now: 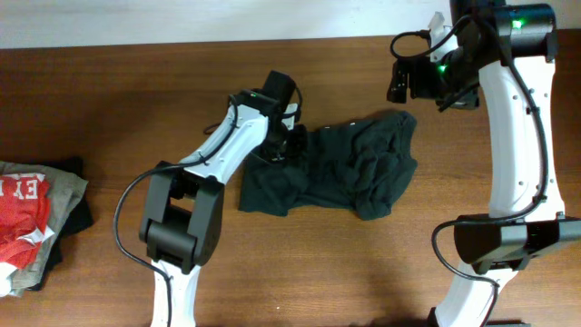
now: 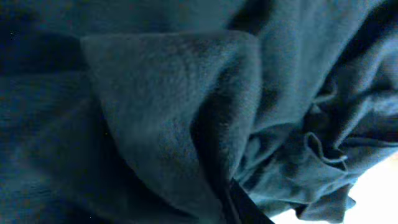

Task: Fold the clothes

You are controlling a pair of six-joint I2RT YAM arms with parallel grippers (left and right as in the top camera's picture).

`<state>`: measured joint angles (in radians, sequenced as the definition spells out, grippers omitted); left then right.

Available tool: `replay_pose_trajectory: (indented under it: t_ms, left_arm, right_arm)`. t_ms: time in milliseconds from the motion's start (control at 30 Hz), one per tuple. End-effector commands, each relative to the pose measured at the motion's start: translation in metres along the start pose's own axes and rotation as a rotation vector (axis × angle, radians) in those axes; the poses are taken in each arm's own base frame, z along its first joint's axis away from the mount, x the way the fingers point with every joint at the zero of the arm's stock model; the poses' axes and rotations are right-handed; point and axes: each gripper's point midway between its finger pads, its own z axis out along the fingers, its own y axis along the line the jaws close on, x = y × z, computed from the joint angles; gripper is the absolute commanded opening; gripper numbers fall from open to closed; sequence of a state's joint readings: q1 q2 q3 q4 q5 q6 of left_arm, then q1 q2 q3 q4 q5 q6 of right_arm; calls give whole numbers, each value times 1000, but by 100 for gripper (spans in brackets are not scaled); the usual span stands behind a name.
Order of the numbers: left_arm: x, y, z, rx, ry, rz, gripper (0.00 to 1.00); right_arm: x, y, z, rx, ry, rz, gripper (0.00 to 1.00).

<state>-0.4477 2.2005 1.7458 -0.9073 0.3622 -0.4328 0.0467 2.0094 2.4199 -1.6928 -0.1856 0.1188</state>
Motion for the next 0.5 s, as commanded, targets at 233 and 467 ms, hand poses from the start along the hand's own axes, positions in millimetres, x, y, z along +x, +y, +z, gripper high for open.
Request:
replay_pose_trajectory:
  t_ms: [233, 467]
  left_arm:
    - [3, -56, 4, 103, -20, 34, 62]
    - [-73, 32, -132, -6, -194, 32, 98]
  right_arm:
    - [-1, -1, -4, 18, -13, -17, 99]
    - [27, -48, 85, 13, 256, 128, 99]
